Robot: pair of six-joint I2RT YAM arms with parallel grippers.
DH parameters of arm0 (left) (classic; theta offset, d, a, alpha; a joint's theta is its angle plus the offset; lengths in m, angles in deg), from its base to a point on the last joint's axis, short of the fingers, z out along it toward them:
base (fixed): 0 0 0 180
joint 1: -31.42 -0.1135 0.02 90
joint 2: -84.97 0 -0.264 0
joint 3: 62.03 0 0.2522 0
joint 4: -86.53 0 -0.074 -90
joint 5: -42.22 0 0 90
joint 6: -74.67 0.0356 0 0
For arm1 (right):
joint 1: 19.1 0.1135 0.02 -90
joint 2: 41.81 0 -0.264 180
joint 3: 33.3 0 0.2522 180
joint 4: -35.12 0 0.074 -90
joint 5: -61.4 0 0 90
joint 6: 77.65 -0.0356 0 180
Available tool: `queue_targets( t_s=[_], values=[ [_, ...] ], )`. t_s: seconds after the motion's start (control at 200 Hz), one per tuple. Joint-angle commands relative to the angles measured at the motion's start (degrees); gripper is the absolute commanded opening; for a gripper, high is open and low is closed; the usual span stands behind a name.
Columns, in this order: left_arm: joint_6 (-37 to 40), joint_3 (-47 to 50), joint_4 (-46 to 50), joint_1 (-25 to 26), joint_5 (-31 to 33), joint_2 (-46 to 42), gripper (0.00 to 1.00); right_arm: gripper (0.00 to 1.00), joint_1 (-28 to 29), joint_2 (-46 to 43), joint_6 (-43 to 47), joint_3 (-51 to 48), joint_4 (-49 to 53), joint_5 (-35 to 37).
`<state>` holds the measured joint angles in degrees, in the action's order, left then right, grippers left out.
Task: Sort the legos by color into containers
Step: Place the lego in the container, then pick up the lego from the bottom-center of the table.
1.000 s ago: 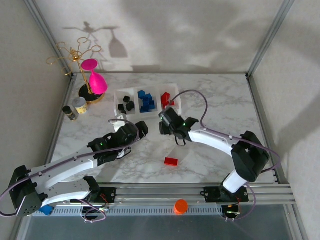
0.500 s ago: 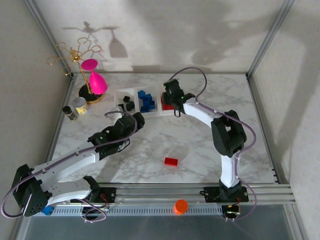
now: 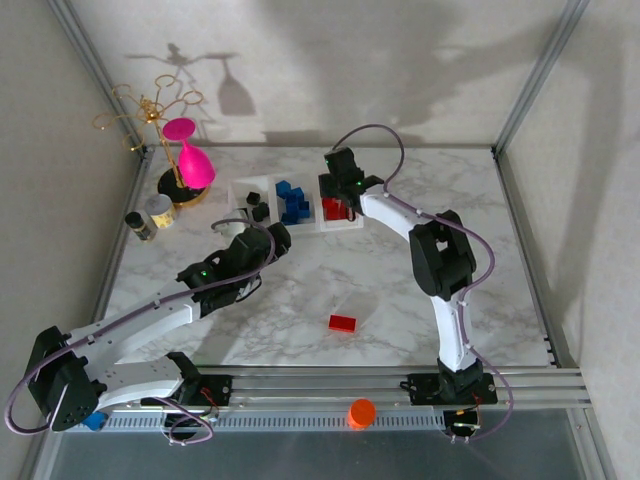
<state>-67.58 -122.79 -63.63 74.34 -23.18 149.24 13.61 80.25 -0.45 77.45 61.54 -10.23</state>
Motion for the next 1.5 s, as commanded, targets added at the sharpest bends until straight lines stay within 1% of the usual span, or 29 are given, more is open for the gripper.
queue_targets(
  t_s=[0.0, 0.06, 0.15, 0.22, 0.37, 0.516, 0.636, 0.781, 0.966, 0.986, 1.181, 1.367, 1.492],
  values=[
    [0.8, -1.6, 0.1, -0.5, -0.8, -1.4, 1.00, 0.74, 0.1, -6.0, 1.1, -3.1, -1.8, -0.8],
    [0.9, -1.6, 0.0, -0.5, -0.9, -1.6, 1.00, 0.76, 0.1, -6.5, 1.6, -3.7, -2.4, -1.0],
    [0.8, -1.9, 0.7, -0.5, -0.7, -1.7, 0.99, 0.78, 0.1, -5.8, 1.4, -1.9, 0.1, -0.8],
    [0.5, -2.1, 0.9, -0.4, -1.6, -2.1, 1.00, 0.78, 0.1, -7.2, 0.5, -2.9, 0.0, -2.6],
    [-0.2, -0.9, 0.4, 0.3, -3.5, -3.1, 1.00, 0.80, 0.6, -13.3, -2.2, -9.8, -1.3, -6.6],
    [-1.4, 0.1, 1.5, 2.5, -3.2, -4.0, 1.00, 0.83, 1.2, -20.0, -4.8, -17.3, 1.0, -8.7],
    [-3.4, 1.9, 2.6, 4.2, -2.9, -4.8, 1.00, 0.85, 1.9, -26.2, -5.9, -24.9, 1.4, -13.3],
    [-6.6, 4.9, 3.2, 6.7, -2.7, -6.3, 1.00, 0.86, 2.9, -31.7, -6.3, -32.2, 4.4, -16.2],
    [-10.6, 8.8, 4.1, 9.9, -2.0, -8.3, 1.00, 0.86, 6.9, -39.7, -6.5, -42.3, 7.2, -15.4],
    [-11.0, 9.2, 4.3, 10.1, -1.9, -8.4, 0.99, 0.86, 8.7, -40.4, -6.5, -43.0, 7.6, -15.3],
    [-14.1, 12.0, 5.5, 11.7, -1.3, -9.7, 1.00, 0.86, 16.2, -46.2, -10.1, -51.9, 9.5, -13.6],
    [-15.7, 13.6, 6.2, 12.0, -0.9, -10.9, 1.00, 0.85, 22.8, -49.0, -14.6, -55.6, 12.3, -12.4],
    [-16.2, 14.0, 6.9, 12.0, -0.2, -10.7, 1.00, 0.86, 26.5, -49.0, -17.3, -57.2, 13.3, -11.5]
  ],
)
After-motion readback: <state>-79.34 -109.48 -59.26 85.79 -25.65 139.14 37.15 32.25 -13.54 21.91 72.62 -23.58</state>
